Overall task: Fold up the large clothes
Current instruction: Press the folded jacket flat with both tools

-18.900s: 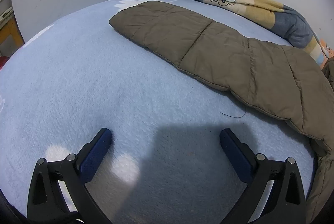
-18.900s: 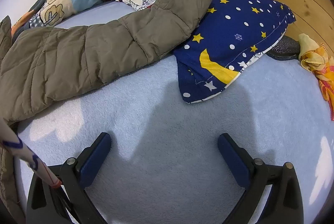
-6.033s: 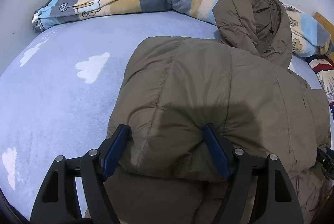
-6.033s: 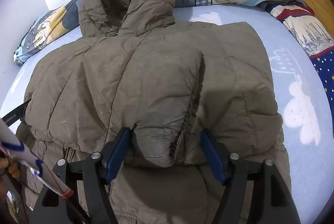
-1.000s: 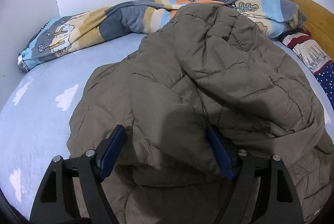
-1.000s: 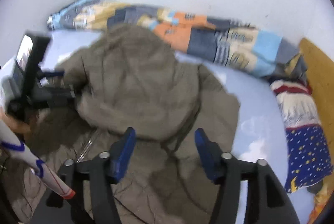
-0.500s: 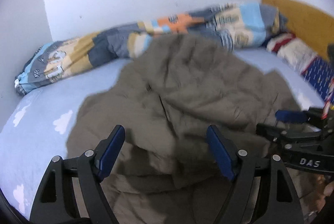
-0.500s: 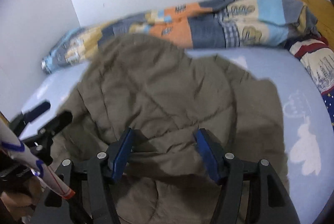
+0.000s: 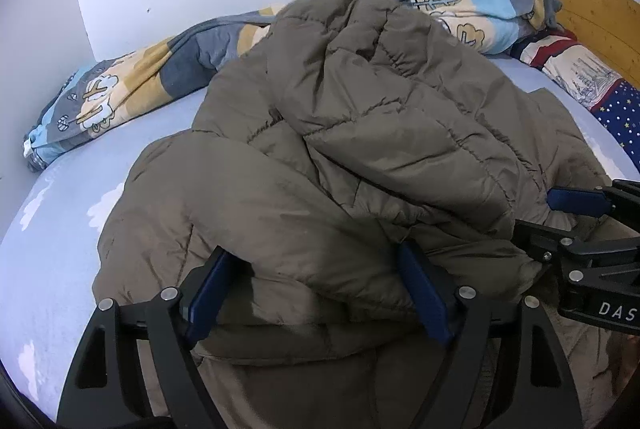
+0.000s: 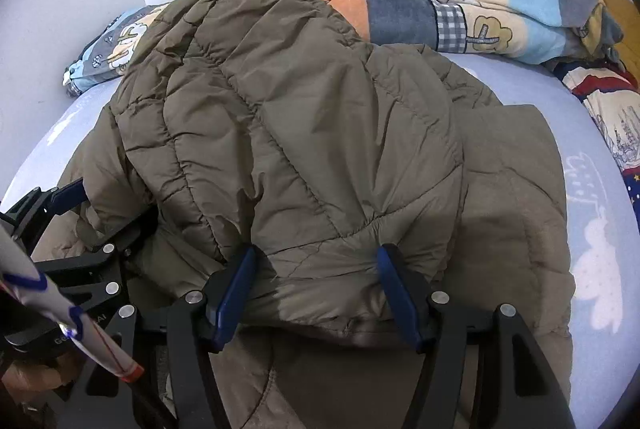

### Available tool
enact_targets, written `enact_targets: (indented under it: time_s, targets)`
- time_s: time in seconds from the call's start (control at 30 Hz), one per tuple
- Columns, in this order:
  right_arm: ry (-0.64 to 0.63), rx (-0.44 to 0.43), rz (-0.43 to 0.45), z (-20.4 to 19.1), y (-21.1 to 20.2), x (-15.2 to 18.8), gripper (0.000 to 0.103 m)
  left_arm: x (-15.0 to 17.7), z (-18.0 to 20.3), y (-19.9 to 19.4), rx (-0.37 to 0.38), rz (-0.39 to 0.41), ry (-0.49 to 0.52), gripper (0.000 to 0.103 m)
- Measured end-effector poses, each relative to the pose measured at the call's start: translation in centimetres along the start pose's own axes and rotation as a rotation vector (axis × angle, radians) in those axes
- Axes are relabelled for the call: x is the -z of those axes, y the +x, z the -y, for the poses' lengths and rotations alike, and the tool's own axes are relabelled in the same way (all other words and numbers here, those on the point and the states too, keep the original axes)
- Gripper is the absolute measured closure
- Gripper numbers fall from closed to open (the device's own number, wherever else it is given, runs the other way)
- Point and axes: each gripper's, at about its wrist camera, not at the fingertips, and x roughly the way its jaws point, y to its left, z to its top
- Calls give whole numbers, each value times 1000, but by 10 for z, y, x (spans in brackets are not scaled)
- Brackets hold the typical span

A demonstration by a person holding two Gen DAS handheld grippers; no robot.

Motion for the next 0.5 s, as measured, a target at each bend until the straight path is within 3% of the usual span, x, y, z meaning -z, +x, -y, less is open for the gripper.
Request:
enact_targets:
  time_s: [0.3,0.5]
  targets:
    - [7,-7,44,-6,-32,-2,35,-9,-3,-31,7,58,-34,22]
    - [38,-3,74,-2,-39,-5,35,-11,-4,-24,5,47,-50,22]
